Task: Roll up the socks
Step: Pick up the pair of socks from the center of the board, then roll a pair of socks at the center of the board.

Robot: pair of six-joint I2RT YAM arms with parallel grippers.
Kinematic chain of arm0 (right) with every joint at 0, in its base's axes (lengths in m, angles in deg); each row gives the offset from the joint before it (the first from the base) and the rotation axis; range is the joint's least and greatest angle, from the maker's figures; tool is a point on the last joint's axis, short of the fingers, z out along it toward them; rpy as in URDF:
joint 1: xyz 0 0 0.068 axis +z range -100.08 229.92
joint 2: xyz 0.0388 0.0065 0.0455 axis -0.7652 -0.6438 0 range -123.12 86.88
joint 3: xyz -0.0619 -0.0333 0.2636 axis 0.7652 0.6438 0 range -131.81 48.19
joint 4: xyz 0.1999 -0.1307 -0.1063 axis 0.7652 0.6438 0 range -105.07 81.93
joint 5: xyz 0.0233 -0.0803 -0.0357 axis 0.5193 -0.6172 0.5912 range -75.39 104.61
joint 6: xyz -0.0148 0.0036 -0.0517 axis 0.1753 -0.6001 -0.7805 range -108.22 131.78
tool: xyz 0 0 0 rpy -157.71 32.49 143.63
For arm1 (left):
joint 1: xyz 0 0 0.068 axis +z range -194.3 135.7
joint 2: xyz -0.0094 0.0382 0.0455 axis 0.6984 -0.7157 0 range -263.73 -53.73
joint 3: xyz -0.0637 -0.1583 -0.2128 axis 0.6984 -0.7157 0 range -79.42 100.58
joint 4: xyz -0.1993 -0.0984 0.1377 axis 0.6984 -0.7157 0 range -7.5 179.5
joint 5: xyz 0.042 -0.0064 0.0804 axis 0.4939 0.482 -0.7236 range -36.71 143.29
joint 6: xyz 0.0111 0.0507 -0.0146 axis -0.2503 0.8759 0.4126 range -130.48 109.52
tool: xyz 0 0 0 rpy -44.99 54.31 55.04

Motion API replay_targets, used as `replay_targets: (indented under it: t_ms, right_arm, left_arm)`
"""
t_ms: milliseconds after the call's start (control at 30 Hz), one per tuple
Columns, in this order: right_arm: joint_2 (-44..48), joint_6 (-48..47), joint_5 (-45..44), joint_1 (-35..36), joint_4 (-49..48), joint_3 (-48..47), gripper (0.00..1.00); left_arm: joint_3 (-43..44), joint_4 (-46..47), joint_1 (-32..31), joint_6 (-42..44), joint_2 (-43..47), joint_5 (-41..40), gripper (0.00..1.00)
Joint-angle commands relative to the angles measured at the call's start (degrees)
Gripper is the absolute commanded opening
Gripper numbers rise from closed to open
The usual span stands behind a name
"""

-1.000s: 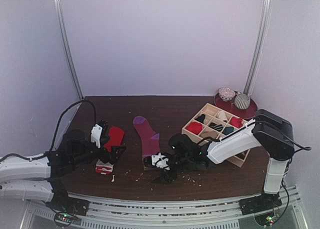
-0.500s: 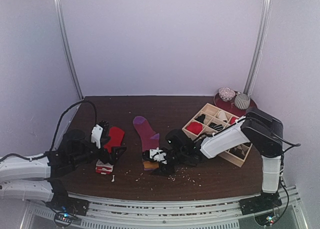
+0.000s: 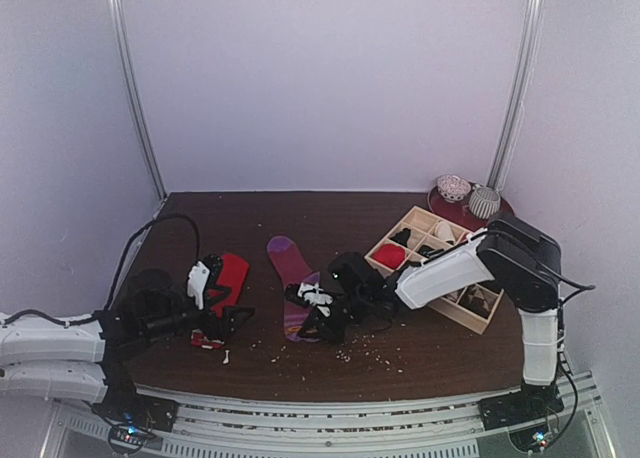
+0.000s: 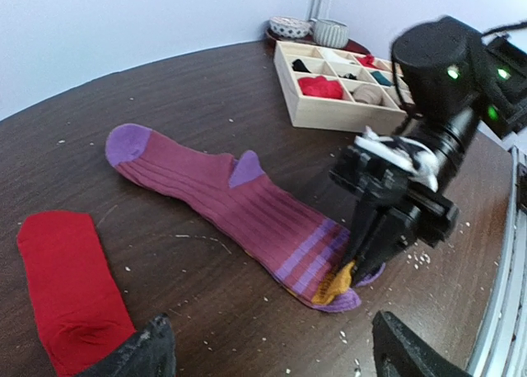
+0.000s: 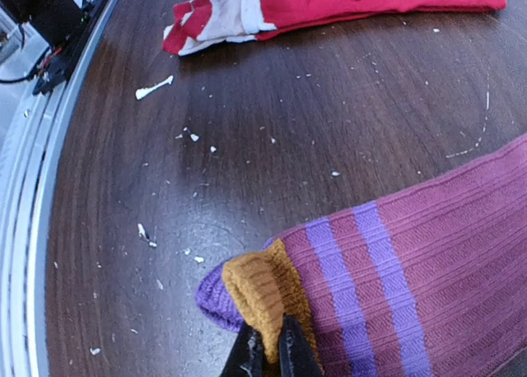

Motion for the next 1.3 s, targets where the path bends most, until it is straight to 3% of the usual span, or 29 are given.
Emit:
replay_targets:
  t_ms: [0, 100, 267, 500, 667, 867, 1000, 1267]
  right_arm:
    - [-3.5, 16.9, 12.3, -1.7, 8.2, -1.0, 0.00]
    - [-4.3, 26.7, 20.0, -3.1, 5.0, -0.6, 0.00]
    - [-4.0, 34.6, 23.6, -3.0, 2.8, 0.1, 0.00]
    - [-5.3, 37.5, 23.2, -3.0, 2.8, -0.5, 0.00]
    - [-5.4, 35.8, 23.4, -2.9, 4.6, -0.9, 0.00]
    - [-5.3, 34.2, 24.4, -2.9, 5.8, -1.0, 0.00]
    - [-5.3, 33.3, 24.6, -2.9, 7.0, -0.9, 0.00]
    - [-5.9, 31.8, 24.9, -3.0, 8.7, -1.8, 0.00]
  left_arm:
    - [-5.1, 12.0, -3.9, 2.7, -0.3, 5.0, 0.82]
    - [-7.0, 18.3, -7.7, 4.5, -2.7, 4.6, 0.82]
    - [-4.5, 23.2, -12.5, 7.4, -14.1, 3.1, 0.84]
    - [0.3, 32.9, -16.6, 10.7, -29.6, -0.7, 0.86]
    - [1.6, 37.8, -17.1, 13.3, -35.9, -1.0, 0.86]
    - [2.8, 42.4, -17.0, 13.7, -43.4, 0.6, 0.77]
    - [3.1, 45.5, -17.0, 13.2, -47.5, 0.8, 0.60]
    - [4.0, 48.4, -17.0, 12.4, -52.5, 1.8, 0.52]
